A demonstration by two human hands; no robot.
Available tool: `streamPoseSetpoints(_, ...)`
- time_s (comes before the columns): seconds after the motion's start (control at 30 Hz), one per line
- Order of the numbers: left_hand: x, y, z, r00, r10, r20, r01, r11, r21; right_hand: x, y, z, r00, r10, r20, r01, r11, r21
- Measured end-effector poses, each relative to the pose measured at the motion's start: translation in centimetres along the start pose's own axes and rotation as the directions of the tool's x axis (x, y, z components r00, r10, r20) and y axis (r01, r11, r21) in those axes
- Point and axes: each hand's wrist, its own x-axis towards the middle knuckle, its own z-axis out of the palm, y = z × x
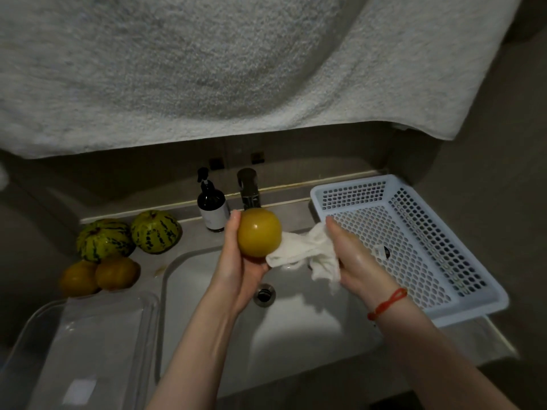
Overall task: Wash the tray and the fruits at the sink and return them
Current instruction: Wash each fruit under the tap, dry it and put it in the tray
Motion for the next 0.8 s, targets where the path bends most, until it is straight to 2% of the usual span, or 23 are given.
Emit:
streamPoseSetpoints(0.07,0.1,0.5,0.0,1.0,0.002,0.015,-0.002,1.0,-0.022,-0.5,0.7,-1.0,0.999,-0.011,0.038,0.023,0.94,-0.34)
streamPoseSetpoints(0.13,0.0,0.9,0.4,0.999,0.005,0.037,-0.004,1.0,-0.025,-1.7,1.2,-1.6,0.978,-0.041,0.206,0.153,0.811,-0.565)
streamPoseSetpoints(0.2,0.1,1.2,1.1,0.998,0.018,0.052,-0.017,1.0,-0.013,-2.6,1.6,-1.9,0.909,-0.054,0.413,0.312,0.744,-0.59)
streamPoseSetpoints(0.27,0.1,1.6,1.8,0.997,0.031,0.07,-0.03,1.0,-0.007,-3.1,1.7,-1.7,0.846,-0.091,0.526,0.417,0.727,-0.546)
streamPoseSetpoints(0.37,0.1,2.1,2.7,0.995,0.052,0.088,-0.055,0.998,0.027,-3.1,1.9,-1.0,0.857,-0.28,0.432,0.505,0.622,-0.598)
streamPoseSetpoints(0.4,0.0,2.1,2.9,0.994,0.061,0.087,-0.065,0.997,0.044,-3.1,1.9,-0.7,0.878,-0.313,0.363,0.479,0.559,-0.677)
streamPoseSetpoints(0.47,0.0,2.1,3.2,0.994,0.078,0.082,-0.084,0.994,0.07,-3.2,1.5,-0.5,0.938,-0.272,0.216,0.31,0.377,-0.873)
streamPoseSetpoints(0.53,-0.1,2.0,3.3,0.993,0.094,0.075,-0.1,0.991,0.088,-3.3,1.2,-0.5,0.952,-0.266,0.151,0.223,0.265,-0.938)
streamPoseSetpoints(0.6,-0.1,2.0,3.4,0.992,0.098,0.077,-0.106,0.99,0.098,-3.6,1.1,-0.2,0.889,-0.387,0.243,0.365,0.279,-0.888)
streamPoseSetpoints(0.7,-0.2,1.9,3.5,0.994,0.088,0.069,-0.096,0.99,0.107,-3.1,1.1,-0.1,0.722,-0.561,0.405,0.635,0.305,-0.71)
streamPoseSetpoints(0.73,-0.2,2.0,3.5,0.995,0.083,0.058,-0.089,0.989,0.116,-2.8,1.1,-0.2,0.702,-0.588,0.402,0.661,0.33,-0.673)
streamPoseSetpoints(0.8,-0.3,2.3,3.5,0.997,0.068,0.037,-0.074,0.981,0.178,-2.2,1.1,-0.4,0.759,-0.571,0.314,0.615,0.468,-0.635)
